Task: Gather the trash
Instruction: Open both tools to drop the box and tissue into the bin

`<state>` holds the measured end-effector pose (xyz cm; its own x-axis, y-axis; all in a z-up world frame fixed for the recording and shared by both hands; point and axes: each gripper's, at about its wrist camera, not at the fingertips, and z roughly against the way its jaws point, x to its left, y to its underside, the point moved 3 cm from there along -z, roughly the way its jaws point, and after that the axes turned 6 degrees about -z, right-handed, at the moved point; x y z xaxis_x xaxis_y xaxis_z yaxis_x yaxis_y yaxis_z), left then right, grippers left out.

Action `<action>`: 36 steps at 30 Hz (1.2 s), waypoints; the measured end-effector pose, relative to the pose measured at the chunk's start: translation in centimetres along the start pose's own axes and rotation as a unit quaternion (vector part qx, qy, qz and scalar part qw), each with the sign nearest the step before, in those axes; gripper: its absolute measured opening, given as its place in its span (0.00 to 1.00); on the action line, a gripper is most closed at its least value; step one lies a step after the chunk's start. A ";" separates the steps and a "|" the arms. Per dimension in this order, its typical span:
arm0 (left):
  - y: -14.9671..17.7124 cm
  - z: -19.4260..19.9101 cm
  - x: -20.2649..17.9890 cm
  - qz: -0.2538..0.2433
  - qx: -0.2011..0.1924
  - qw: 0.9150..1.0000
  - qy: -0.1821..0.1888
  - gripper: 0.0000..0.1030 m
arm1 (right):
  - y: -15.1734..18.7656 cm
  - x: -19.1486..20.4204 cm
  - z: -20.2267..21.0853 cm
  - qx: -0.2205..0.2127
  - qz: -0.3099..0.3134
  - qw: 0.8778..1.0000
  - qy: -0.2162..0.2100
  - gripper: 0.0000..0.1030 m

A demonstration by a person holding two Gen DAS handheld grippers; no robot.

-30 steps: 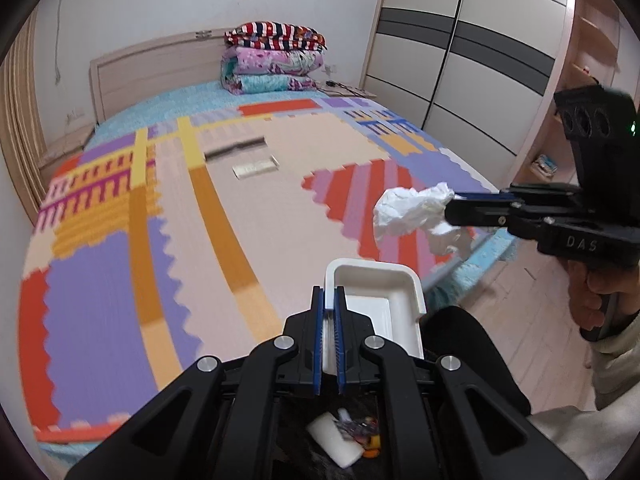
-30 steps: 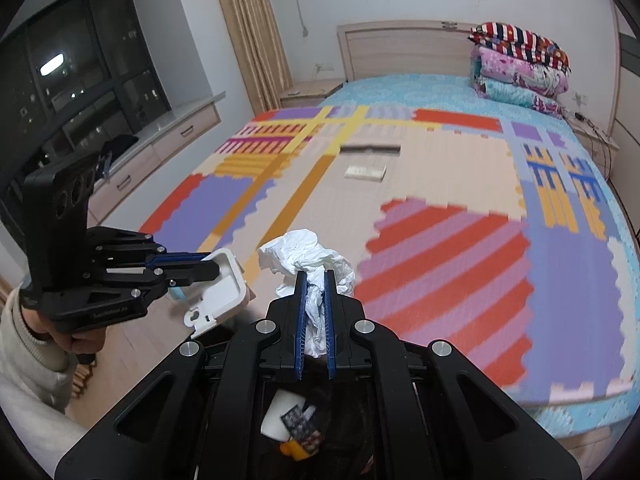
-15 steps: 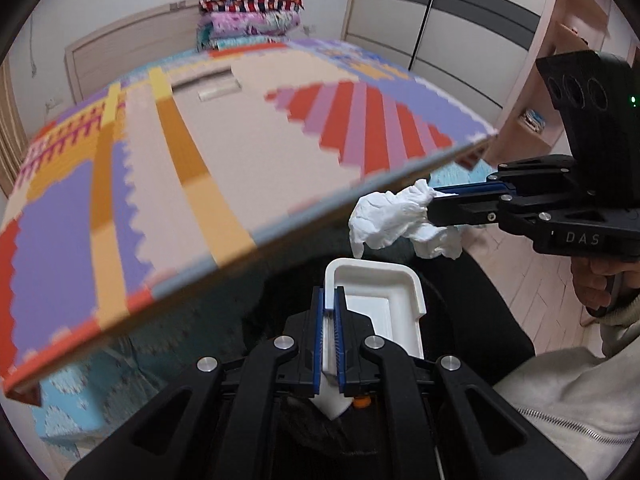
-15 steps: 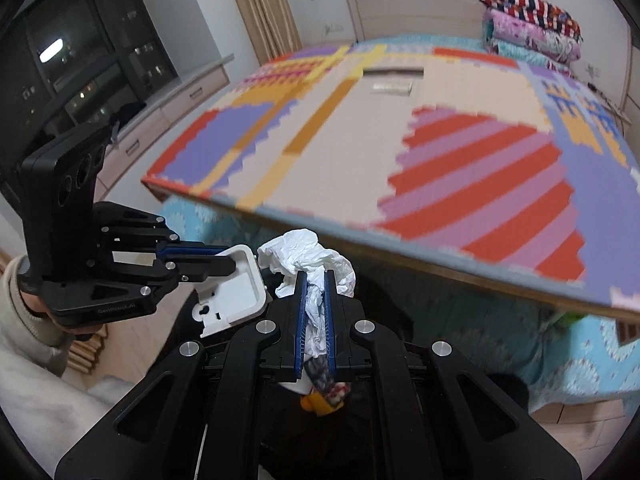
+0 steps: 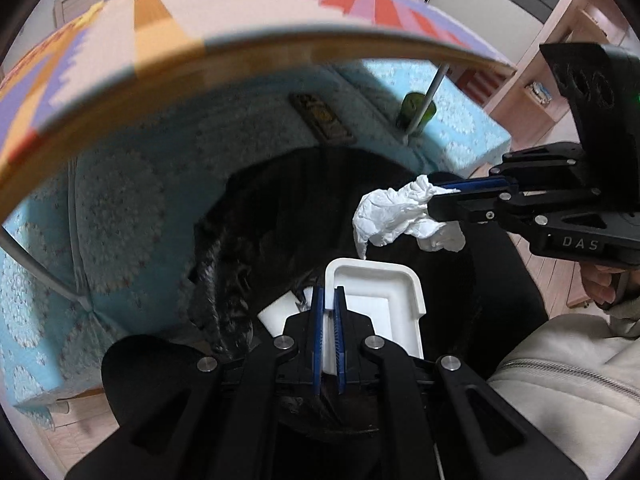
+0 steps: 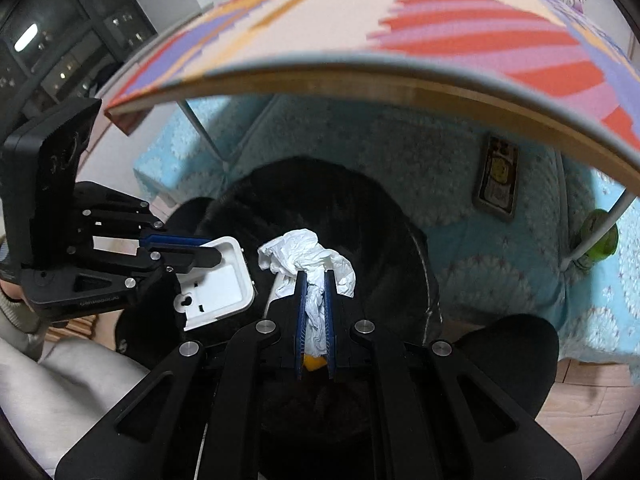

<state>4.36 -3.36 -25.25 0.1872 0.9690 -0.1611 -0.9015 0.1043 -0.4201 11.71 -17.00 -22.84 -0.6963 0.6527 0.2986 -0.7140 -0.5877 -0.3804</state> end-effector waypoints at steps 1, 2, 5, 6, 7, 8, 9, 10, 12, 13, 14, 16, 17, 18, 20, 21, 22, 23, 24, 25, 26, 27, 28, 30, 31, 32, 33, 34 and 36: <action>0.1 -0.4 0.0 -0.001 0.004 1.000 -0.002 0.05 | 0.3 -0.1 -0.4 0.003 0.001 1.000 0.004 0.08; 0.2 -0.6 -0.1 -0.001 0.009 1.000 -0.004 0.05 | 0.5 -0.1 -0.7 0.007 0.001 1.000 0.005 0.08; 0.7 -1.7 0.1 0.002 0.022 1.000 -0.013 0.05 | 0.8 -0.2 -1.5 0.016 -0.003 1.000 0.002 0.08; 0.8 -1.8 0.3 0.003 0.025 1.000 -0.014 0.05 | 0.8 -0.2 -1.7 0.018 -0.005 1.000 0.001 0.08; 1.0 -2.1 0.4 0.005 0.029 0.999 -0.016 0.05 | 0.8 -0.2 -1.8 0.020 -0.007 1.000 0.001 0.08; 1.1 -2.3 0.4 0.005 0.031 0.999 -0.016 0.05 | 0.9 -0.2 -2.0 0.022 -0.007 1.000 0.000 0.08; 1.2 -2.5 0.5 0.006 0.035 0.999 -0.016 0.05 | 0.9 -0.2 -2.2 0.023 -0.008 1.000 0.000 0.08; 1.4 -2.7 0.5 0.007 0.038 0.999 -0.016 0.05 | 0.9 -0.2 -2.3 0.023 -0.009 1.000 0.001 0.09; 1.4 -3.0 0.6 0.009 0.042 0.999 -0.017 0.05 | 0.9 -0.2 -2.5 0.023 -0.011 1.000 0.006 0.09; 1.5 -3.1 0.6 0.010 0.044 0.999 -0.017 0.05 | 0.9 -0.3 -2.7 0.025 -0.013 1.000 0.005 0.09; 1.5 -3.1 0.5 0.010 0.046 0.999 -0.018 0.05 | 0.9 -0.3 -2.9 0.025 -0.014 1.000 0.004 0.09; 1.5 -3.2 0.3 0.009 0.047 0.999 -0.016 0.05 | 1.0 -0.3 -3.2 0.028 -0.014 0.999 0.003 0.09; 1.5 -3.2 0.3 0.009 0.047 0.999 -0.015 0.05 | 1.0 -0.2 -3.3 0.029 -0.014 0.999 0.003 0.09; 1.5 -3.2 0.2 0.009 0.047 0.999 -0.014 0.05 | 1.1 -0.2 -3.3 0.030 -0.014 0.999 0.002 0.09; 1.4 -3.2 0.2 0.009 0.047 0.999 -0.014 0.05 | 1.0 -0.1 -3.4 0.030 -0.014 0.999 0.002 0.09; 1.4 -3.2 0.2 0.010 0.047 0.999 -0.013 0.06 | 1.0 -0.1 -3.4 0.030 -0.014 0.999 0.001 0.10; 1.3 -3.2 0.2 0.012 0.048 0.999 -0.011 0.07 | 1.0 -0.1 -3.4 0.030 -0.015 0.999 0.001 0.12; 1.2 -3.2 0.2 0.012 0.048 0.999 -0.007 0.08 | 1.0 -0.1 -3.4 0.030 -0.015 0.999 0.002 0.14; 1.1 -3.1 0.0 0.011 0.045 0.999 -0.003 0.10 | 1.0 -0.2 -3.4 0.030 -0.016 0.999 0.001 0.20; 1.0 -3.0 -0.1 0.010 0.043 0.999 -0.003 0.13 | 1.0 -0.2 -3.4 0.029 -0.017 0.999 0.001 0.27; 0.9 -2.9 -0.2 0.008 0.041 0.999 -0.003 0.16 | 1.0 -0.1 -3.3 0.026 -0.016 1.000 -0.001 0.31; 0.9 -2.8 -0.3 0.007 0.038 0.999 -0.004 0.24 | 0.9 -0.1 -3.2 0.024 -0.016 1.000 -0.003 0.32; 0.8 -2.7 -0.3 0.008 0.036 0.999 -0.004 0.33 | 0.9 0.0 -3.1 0.022 -0.014 1.000 -0.004 0.32; 0.6 -2.3 -0.3 0.009 0.029 1.000 -0.006 0.45 | 0.9 0.0 -3.1 0.021 -0.013 1.000 -0.003 0.32; 0.5 -2.1 -0.4 0.008 0.025 1.000 -0.006 0.45 | 0.9 0.0 -3.0 0.020 -0.013 1.000 -0.004 0.32; 0.4 -1.9 -0.4 0.007 0.023 1.000 -0.005 0.45 | 0.9 0.0 -2.9 0.019 -0.013 1.000 -0.004 0.32; 0.3 -1.7 -0.4 0.006 0.020 1.000 -0.006 0.45 | 0.9 0.0 -2.8 0.018 -0.013 1.000 -0.004 0.32; 0.2 -1.6 -0.4 0.006 0.019 1.000 -0.007 0.45 | 0.8 0.0 -2.7 0.016 -0.013 1.000 -0.003 0.32; 0.0 -1.2 -0.3 0.005 0.015 1.000 -0.009 0.45 | 0.6 -0.1 -2.3 0.012 -0.014 1.000 -0.003 0.32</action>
<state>4.78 -3.94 -26.27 0.1715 0.9738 -0.1494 -0.9148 0.1011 -0.3911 11.50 -16.29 -25.14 -0.6768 0.6658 0.3140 -0.7343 -0.5810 -0.3510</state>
